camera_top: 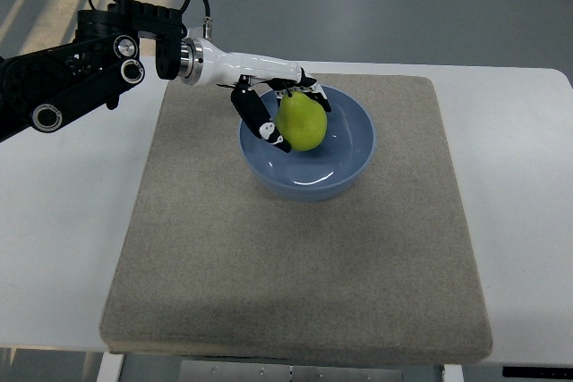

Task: Place pear in bowl with left hand
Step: 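Carry the pear over the blue bowl and lower it inside, then open the left hand fingers to release the pear in the bowl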

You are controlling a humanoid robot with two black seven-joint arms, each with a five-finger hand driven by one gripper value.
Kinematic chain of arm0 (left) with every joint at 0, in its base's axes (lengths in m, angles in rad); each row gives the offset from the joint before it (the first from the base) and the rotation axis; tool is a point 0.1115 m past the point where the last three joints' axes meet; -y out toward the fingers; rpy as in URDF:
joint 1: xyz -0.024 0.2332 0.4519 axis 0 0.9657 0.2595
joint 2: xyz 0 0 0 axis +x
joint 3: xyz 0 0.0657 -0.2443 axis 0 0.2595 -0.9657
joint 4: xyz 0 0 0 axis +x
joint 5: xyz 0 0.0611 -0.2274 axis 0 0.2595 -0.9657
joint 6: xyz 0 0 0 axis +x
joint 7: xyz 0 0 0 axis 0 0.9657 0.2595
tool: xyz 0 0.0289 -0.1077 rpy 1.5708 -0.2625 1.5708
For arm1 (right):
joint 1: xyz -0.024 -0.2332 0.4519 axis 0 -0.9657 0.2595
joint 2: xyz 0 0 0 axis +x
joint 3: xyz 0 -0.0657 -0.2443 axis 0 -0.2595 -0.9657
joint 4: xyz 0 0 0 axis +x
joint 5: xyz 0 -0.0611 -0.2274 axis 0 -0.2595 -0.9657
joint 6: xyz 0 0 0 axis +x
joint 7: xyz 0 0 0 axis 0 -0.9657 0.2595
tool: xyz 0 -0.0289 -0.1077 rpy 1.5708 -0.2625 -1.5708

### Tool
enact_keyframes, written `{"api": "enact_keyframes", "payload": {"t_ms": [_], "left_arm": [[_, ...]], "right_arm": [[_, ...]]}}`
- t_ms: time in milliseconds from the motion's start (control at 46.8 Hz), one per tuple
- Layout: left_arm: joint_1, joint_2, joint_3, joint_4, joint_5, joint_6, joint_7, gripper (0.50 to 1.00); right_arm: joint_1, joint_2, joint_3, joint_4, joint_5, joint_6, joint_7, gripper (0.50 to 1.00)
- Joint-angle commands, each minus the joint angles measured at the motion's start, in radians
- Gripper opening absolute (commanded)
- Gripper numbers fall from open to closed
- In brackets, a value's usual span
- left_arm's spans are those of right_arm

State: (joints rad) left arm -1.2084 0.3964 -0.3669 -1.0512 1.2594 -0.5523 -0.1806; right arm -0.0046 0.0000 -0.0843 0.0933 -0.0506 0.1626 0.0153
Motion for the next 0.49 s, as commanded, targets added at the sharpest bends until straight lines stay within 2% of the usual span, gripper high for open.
{"api": "enact_keyframes", "payload": {"t_ms": [0, 64, 235, 256, 321, 470], "left_arm": [[0.000, -0.001, 0.005, 0.000, 0.000, 0.003, 0.001, 0.563], [0.001, -0.001, 0.013, 0.000, 0.000, 0.005, 0.001, 0.636], [0.000, -0.001, 0.034, 0.000, 0.000, 0.005, 0.000, 0.662], [0.000, -0.001, 0.034, 0.000, 0.000, 0.005, 0.001, 0.679], [0.000, -0.001, 0.034, 0.000, 0.000, 0.005, 0.000, 0.786], [0.000, 0.004, 0.034, 0.000, 0.000, 0.003, 0.000, 0.878]], "right_arm": [[0.000, 0.000, 0.000, 0.000, 0.000, 0.000, 0.000, 0.926], [0.000, 0.000, 0.000, -0.001, 0.000, 0.000, 0.000, 0.926], [0.000, 0.000, 0.000, -0.001, 0.000, 0.000, 0.000, 0.926], [0.000, 0.000, 0.000, 0.000, 0.000, 0.000, 0.000, 0.926], [0.000, 0.000, 0.000, 0.000, 0.000, 0.000, 0.000, 0.926], [0.000, 0.000, 0.000, -0.001, 0.000, 0.000, 0.000, 0.926]]}}
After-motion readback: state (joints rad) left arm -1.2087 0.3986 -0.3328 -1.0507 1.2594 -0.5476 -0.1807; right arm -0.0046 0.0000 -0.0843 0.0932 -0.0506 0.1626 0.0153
